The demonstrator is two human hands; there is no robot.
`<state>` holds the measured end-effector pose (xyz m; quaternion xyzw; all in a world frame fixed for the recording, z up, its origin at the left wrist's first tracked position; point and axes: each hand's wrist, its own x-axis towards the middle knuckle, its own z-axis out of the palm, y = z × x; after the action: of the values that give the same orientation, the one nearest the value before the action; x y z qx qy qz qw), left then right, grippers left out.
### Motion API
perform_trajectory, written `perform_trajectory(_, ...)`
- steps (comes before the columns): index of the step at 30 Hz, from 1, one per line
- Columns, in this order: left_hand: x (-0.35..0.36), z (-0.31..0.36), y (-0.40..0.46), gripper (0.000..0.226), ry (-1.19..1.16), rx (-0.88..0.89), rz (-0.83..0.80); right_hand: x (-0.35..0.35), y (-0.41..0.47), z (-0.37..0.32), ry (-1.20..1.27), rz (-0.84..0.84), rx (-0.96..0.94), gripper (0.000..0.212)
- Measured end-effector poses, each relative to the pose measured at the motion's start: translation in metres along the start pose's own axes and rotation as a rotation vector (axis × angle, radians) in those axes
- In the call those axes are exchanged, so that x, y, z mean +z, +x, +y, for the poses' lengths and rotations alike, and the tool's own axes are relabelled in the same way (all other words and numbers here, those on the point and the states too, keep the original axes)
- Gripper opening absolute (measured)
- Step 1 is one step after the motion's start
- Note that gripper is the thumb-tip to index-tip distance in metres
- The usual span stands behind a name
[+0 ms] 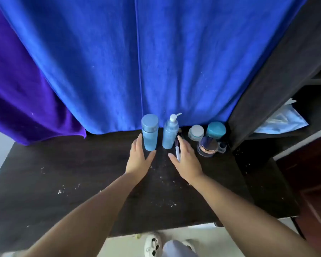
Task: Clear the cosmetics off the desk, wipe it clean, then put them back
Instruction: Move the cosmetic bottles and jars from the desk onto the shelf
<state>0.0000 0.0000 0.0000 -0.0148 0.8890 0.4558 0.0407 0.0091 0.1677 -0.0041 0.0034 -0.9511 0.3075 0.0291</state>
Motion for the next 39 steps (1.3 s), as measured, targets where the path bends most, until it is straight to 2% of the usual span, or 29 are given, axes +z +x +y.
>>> perform_trajectory(3,0.007,0.004,0.02,0.063,-0.104,-0.023,0.052,0.01,0.029,-0.004,0.234,0.052,0.067,0.067)
perform_trajectory(6,0.014,0.007,0.033,0.055,-0.167,-0.103,0.07,0.014,0.048,-0.01,0.346,0.048,0.205,0.056)
perform_trajectory(12,0.015,0.005,0.038,0.042,-0.186,-0.142,0.076,0.009,0.054,-0.004,0.375,0.008,0.202,0.047)
perform_trajectory(17,0.009,0.015,0.02,0.04,-0.183,-0.126,0.108,-0.026,0.04,-0.006,0.44,0.044,0.203,0.037)
perform_trajectory(24,0.024,0.089,-0.009,0.034,-0.194,0.062,0.106,-0.118,0.006,0.012,0.471,0.171,0.133,0.037)
perform_trajectory(29,0.073,0.167,-0.049,0.031,-0.241,0.212,0.087,-0.211,-0.044,0.07,0.485,0.284,0.085,0.044)
perform_trajectory(32,0.118,0.219,-0.081,0.032,-0.32,0.292,0.026,-0.272,-0.078,0.109,0.45,0.326,0.073,0.044)
perform_trajectory(36,0.171,0.286,-0.111,0.039,-0.345,0.49,-0.079,-0.34,-0.111,0.153,0.392,0.393,0.032,0.047)
perform_trajectory(39,0.189,0.337,-0.121,0.047,-0.381,0.545,-0.12,-0.381,-0.118,0.167,0.353,0.438,0.003,0.045)
